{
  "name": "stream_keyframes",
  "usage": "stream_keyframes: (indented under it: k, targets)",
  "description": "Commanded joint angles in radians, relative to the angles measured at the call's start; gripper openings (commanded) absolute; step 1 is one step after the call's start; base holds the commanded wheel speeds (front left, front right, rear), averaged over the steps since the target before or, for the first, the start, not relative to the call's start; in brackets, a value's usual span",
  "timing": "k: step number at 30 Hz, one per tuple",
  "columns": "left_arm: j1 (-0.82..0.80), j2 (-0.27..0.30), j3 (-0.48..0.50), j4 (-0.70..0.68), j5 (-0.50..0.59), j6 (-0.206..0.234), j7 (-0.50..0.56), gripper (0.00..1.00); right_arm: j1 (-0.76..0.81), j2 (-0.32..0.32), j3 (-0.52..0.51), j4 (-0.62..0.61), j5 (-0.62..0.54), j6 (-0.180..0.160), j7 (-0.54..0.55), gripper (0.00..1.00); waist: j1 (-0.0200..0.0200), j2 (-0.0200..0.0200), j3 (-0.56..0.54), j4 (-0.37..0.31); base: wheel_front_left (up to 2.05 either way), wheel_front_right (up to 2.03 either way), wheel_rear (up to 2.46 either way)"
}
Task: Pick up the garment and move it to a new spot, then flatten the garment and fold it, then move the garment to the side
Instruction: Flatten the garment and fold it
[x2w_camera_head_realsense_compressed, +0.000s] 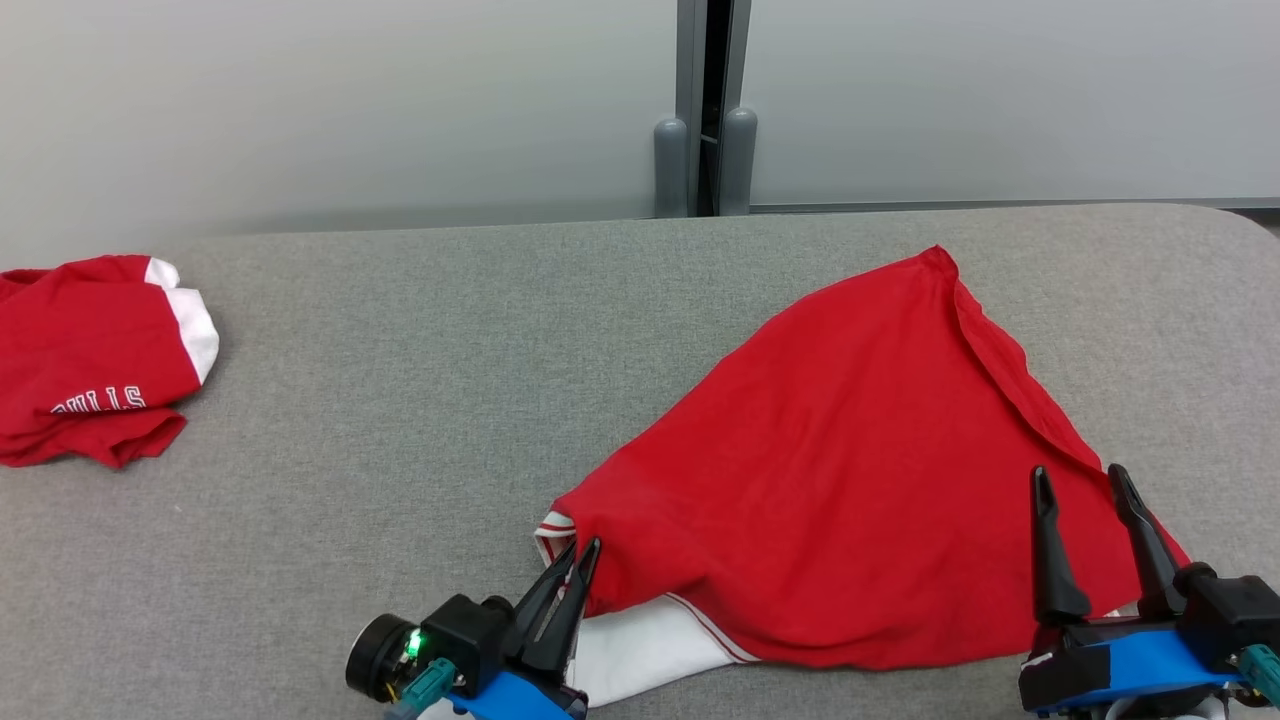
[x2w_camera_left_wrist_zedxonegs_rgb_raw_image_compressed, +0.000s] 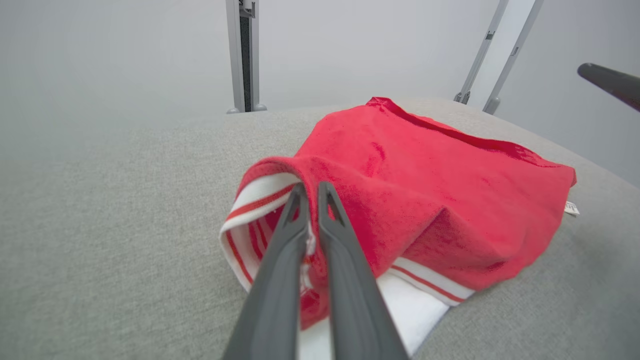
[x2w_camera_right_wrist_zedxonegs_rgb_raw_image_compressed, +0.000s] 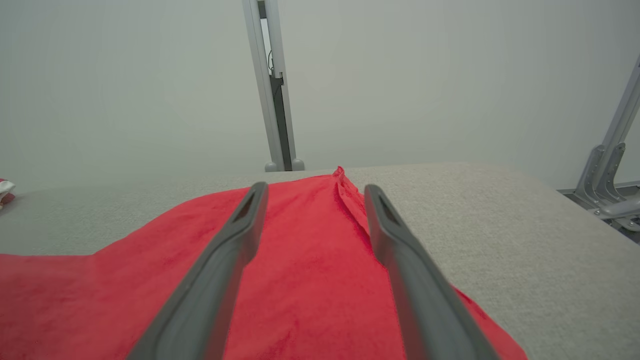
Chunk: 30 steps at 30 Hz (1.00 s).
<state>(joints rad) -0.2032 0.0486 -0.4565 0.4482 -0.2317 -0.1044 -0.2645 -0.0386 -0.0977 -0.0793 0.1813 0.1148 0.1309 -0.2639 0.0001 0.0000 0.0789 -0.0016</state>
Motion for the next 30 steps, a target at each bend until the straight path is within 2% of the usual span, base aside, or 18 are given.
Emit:
stream_keyframes:
  k: [1,9,17,30]
  targets:
    - [-0.01,0.004,-0.001,-0.016,0.011,0.001,0.0,0.0,0.01,0.004,-0.003,-0.003,-0.002,0.0,-0.001,1.0,-0.0001,0.0,-0.001,0.002,0.0,0.0,0.0]
    - [-0.002,0.024,-0.022,-0.184,0.056,0.012,0.0,0.0,0.016,0.01,-0.009,0.006,0.002,0.0,-0.001,1.0,-0.0001,0.0,-0.012,0.009,0.0,0.0,0.0]
    - [0.02,0.059,-0.034,-0.333,0.08,0.036,0.046,0.0,0.02,0.016,-0.016,0.005,0.003,0.0,-0.001,1.0,-0.0001,0.0,-0.009,0.016,0.0,0.0,0.0]
    - [0.009,0.088,-0.014,-0.371,0.071,0.059,0.063,0.0,-0.007,0.009,-0.006,0.008,0.006,0.0,-0.001,1.0,-0.0001,0.0,0.019,-0.006,0.0,0.0,0.0]
